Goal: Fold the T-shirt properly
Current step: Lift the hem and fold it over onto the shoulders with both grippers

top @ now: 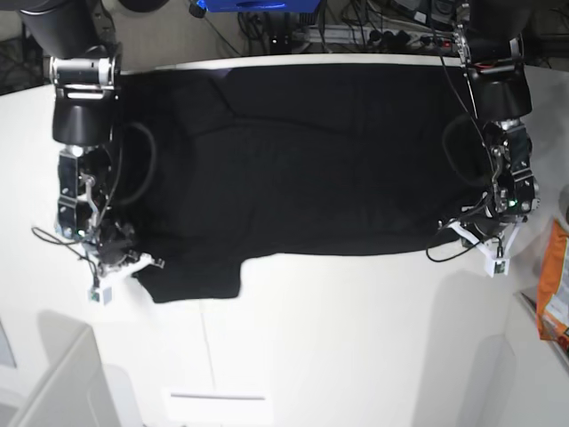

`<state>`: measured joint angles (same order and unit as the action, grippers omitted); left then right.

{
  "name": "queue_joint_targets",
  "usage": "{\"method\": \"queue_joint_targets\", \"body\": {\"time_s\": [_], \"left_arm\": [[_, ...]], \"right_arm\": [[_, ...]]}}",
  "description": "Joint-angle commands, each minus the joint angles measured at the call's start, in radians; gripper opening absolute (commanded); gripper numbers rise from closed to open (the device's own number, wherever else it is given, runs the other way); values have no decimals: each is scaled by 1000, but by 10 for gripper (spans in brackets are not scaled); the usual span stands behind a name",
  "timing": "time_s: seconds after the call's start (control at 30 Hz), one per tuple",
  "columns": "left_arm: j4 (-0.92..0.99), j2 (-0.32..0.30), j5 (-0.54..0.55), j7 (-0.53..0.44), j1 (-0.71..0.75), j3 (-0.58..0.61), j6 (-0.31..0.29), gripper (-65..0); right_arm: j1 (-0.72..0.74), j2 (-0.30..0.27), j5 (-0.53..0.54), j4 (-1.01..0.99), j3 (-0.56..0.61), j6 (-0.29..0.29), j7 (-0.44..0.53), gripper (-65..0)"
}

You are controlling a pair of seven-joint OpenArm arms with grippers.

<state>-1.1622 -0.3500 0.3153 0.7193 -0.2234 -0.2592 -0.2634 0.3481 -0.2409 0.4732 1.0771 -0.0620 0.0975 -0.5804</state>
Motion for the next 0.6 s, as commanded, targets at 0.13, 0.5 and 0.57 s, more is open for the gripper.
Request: {"method": "queue_joint_targets", "body": {"time_s": [0.13,0.5,0.57], "left_arm": [[-173,7,6,62,58,-136,-7,-650],[-525,15,6,107,284,-156,-7,-650],[-585,30,6,107,327,-160,-7,-650]], "right_arm": [[-27,-5,12,159,-57,8,-68,-650],[-209,4,12,423,-134,5,-155,-650],[-241,4,15,467,-158,5,-183,-650]]}}
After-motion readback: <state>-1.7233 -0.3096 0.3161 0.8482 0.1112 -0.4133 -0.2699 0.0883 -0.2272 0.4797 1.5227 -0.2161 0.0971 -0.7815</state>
